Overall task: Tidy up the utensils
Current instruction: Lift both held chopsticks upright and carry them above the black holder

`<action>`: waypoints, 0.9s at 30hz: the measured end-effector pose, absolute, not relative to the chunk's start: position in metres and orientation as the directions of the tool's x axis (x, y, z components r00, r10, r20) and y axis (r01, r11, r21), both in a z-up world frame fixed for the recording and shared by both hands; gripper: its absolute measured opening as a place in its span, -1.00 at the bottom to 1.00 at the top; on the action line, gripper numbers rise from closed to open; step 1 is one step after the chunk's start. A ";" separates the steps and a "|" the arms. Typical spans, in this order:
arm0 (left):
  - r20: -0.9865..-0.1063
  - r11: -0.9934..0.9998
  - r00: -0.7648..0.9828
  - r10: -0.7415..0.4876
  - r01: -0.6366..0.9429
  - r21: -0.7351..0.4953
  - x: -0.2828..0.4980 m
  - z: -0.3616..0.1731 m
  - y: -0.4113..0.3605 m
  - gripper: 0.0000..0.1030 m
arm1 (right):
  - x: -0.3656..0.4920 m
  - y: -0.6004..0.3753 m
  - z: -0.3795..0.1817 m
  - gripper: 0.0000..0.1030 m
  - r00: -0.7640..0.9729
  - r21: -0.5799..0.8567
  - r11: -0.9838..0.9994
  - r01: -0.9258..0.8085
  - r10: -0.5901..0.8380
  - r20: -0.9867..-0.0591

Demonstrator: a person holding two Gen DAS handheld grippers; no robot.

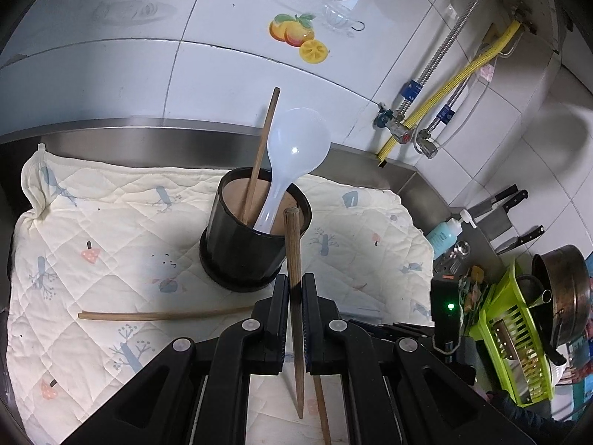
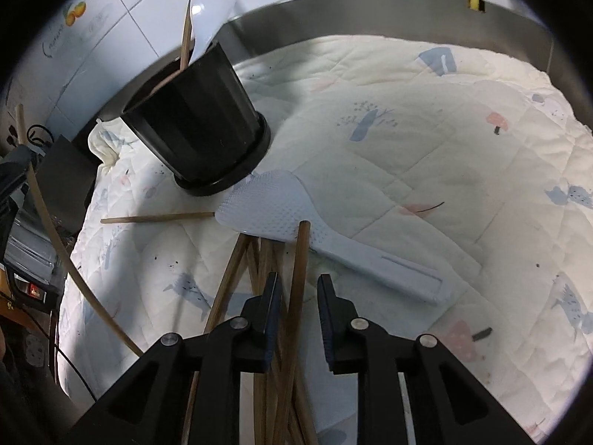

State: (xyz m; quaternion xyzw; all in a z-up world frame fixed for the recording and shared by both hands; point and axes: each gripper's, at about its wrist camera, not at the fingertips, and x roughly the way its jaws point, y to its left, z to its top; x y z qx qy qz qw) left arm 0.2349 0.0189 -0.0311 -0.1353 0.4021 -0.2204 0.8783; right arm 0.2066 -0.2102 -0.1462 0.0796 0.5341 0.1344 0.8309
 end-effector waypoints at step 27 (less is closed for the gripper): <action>-0.574 0.869 0.659 -0.486 0.296 -0.397 0.235 0.016 0.027 -0.88 | 0.170 -0.203 -0.059 -0.82 0.631 0.172 0.951 -0.257 0.300 -0.716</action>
